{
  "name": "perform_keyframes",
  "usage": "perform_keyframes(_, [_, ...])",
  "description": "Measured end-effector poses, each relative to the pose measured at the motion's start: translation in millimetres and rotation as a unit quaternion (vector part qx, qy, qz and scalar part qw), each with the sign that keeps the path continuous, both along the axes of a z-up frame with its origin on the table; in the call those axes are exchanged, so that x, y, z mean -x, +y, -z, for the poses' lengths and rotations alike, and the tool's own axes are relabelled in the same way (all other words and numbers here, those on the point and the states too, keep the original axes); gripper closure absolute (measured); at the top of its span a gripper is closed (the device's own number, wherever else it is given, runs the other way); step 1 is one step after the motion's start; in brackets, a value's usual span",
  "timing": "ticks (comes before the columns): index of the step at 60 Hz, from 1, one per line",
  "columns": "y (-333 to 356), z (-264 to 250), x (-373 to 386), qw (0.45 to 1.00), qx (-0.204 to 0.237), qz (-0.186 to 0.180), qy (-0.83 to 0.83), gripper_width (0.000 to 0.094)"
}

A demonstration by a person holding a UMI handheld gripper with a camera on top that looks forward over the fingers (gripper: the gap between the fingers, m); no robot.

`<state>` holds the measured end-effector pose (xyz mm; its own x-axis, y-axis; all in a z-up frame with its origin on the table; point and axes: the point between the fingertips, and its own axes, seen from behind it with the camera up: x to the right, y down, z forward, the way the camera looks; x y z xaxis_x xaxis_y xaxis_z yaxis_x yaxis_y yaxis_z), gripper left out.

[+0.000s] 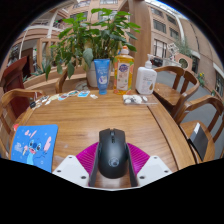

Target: Arrange mouse

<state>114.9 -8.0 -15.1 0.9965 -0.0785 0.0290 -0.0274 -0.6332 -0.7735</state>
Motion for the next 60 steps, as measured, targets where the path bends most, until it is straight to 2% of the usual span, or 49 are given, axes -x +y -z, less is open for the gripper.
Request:
perform_keyframes(9, [1, -1, 0, 1.000, -0.005, -0.005, -0.014, 0.0560])
perform_keyframes(18, [1, -3, -1, 1.000, -0.009, -0.009, -0.028, 0.0580])
perform_keyframes(23, [-1, -12, -4, 1.000, -0.013, 0.006, -0.028, 0.0581])
perform_keyframes(31, [2, -68, -11, 0.998, -0.060, 0.029, -0.023, 0.0579])
perform_keyframes(41, [7, -185, -1, 0.989, -0.147, 0.033, -0.016, 0.0579])
perform_keyframes(47, [4, -253, 37, 0.978, -0.207, 0.009, -0.001, 0.0580])
perform_keyframes(52, [-6, -283, 86, 0.972, -0.235, -0.026, 0.006, 0.0581])
perform_keyframes(56, [-9, -287, 123, 0.971, -0.233, -0.058, 0.010, 0.0581])
perform_keyframes(60, [-10, -265, 164, 0.973, -0.213, -0.089, 0.015, 0.0582])
